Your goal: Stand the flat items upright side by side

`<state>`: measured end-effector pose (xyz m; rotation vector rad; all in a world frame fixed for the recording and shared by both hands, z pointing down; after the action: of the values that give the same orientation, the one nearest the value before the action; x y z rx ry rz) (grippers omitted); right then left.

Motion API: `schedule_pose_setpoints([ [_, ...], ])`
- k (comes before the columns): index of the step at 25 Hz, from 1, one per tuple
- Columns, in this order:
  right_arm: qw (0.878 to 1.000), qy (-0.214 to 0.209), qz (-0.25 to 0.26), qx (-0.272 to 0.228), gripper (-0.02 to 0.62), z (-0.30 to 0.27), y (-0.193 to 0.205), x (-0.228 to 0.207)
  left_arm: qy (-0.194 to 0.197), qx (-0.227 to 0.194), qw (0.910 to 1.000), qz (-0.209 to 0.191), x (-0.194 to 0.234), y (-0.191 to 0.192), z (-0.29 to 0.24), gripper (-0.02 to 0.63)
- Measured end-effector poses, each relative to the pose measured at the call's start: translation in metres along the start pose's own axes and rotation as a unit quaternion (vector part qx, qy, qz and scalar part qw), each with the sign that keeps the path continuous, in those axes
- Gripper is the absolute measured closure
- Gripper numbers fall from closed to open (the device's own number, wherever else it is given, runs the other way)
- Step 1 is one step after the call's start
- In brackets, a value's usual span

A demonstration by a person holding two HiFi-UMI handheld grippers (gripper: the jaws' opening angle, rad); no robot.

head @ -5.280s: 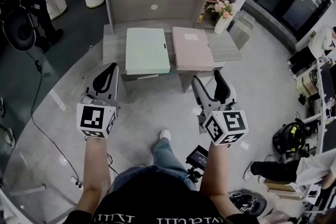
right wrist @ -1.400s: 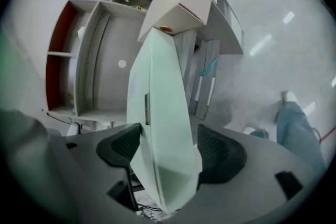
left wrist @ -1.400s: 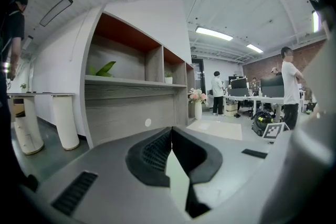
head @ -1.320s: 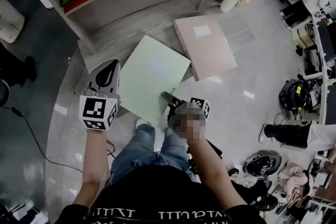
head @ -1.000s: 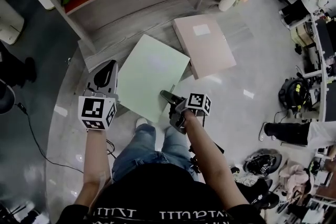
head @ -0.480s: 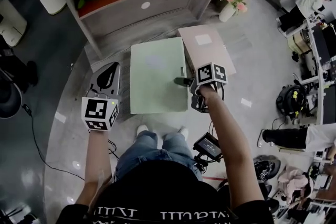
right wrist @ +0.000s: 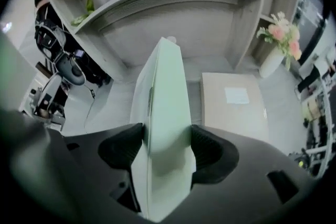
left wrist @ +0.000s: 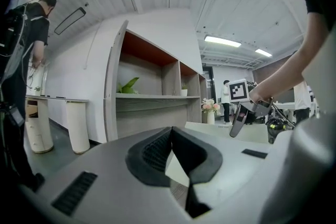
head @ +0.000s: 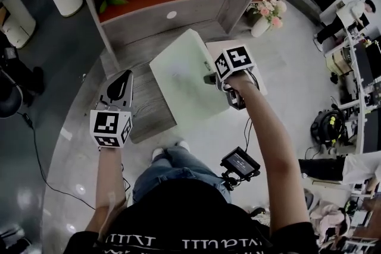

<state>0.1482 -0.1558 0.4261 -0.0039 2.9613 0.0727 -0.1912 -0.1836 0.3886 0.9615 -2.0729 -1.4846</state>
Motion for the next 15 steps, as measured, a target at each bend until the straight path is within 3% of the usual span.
schedule_pose_setpoints([
  [3, 0.997, 0.063, 0.053, 0.003, 0.291, 0.011, -0.017, 0.012, -0.011, -0.005, 0.9999, 0.003, -0.001, -0.005, -0.003, 0.592],
  [6, 0.986, 0.131, 0.107, -0.001, 0.290, 0.020, -0.028, 0.032, -0.023, -0.016, 0.9996, 0.005, 0.001, -0.016, -0.005, 0.592],
  [10, 0.949, 0.237, 0.210, -0.004, 0.285, 0.023, -0.037, 0.060, -0.038, -0.033, 0.9987, 0.009, 0.003, -0.029, -0.005, 0.592],
  [12, 0.933, 0.260, 0.248, 0.003, 0.281, 0.021, -0.036, 0.068, -0.043, -0.037, 0.9983, 0.013, 0.004, -0.031, -0.005, 0.591],
  [15, 0.927, 0.252, 0.279, 0.007, 0.273, 0.020, -0.035, 0.067, -0.047, -0.034, 0.9981, 0.018, 0.002, -0.028, -0.003, 0.592],
])
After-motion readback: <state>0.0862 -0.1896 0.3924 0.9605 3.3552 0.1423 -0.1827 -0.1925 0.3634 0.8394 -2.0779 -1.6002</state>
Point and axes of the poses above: the fingertips, and each gripper's own axes: z backward along the fingers, x to its left, y out of its underside, the point moved 9 cm from there along z, backward along the fingers, and after that the axes turned 15 degrees about x, right-handed, at the moved point
